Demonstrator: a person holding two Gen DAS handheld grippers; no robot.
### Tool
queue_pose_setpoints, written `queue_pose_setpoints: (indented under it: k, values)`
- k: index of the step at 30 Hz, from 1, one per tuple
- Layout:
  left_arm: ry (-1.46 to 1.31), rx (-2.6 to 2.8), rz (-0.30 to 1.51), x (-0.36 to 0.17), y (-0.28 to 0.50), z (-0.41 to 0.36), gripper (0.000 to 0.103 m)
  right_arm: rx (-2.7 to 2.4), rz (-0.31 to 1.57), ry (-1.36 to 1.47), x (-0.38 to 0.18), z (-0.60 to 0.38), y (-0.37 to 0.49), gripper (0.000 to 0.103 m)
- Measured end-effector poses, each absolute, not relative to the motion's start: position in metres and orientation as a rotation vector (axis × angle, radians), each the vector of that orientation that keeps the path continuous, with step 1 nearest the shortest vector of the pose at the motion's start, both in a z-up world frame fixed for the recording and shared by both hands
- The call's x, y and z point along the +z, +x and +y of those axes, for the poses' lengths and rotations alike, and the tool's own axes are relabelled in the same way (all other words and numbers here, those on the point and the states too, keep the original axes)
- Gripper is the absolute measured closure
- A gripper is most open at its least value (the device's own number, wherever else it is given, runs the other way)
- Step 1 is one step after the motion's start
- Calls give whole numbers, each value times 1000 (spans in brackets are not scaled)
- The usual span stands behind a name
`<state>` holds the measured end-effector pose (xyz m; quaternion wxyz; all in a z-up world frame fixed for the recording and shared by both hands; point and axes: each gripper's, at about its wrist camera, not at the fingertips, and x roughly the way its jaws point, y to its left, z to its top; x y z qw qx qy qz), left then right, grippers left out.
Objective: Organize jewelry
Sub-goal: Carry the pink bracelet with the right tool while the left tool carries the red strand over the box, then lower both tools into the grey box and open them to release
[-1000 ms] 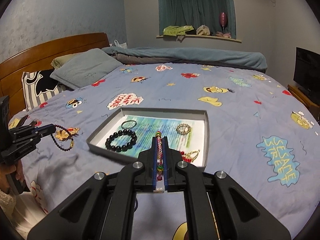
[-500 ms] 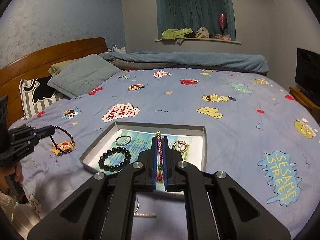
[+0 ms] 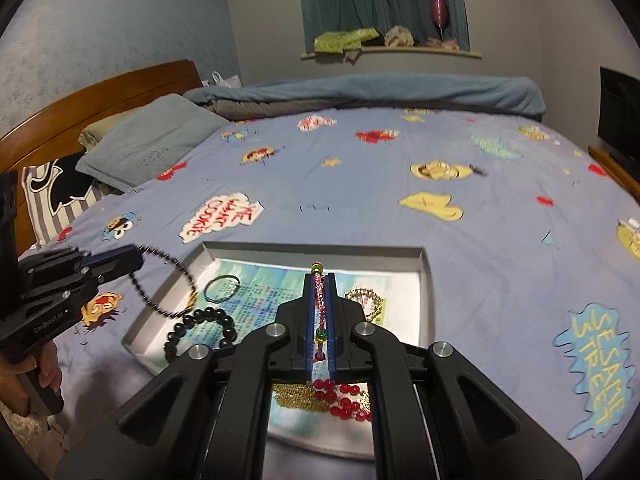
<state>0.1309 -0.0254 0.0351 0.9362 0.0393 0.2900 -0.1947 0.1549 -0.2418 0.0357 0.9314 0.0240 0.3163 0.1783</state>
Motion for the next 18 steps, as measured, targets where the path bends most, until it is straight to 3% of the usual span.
queue_pose_setpoints:
  k: [18]
  values:
    - [56, -368, 823, -22, 220, -56, 97, 343, 823, 23, -22, -228, 193, 98]
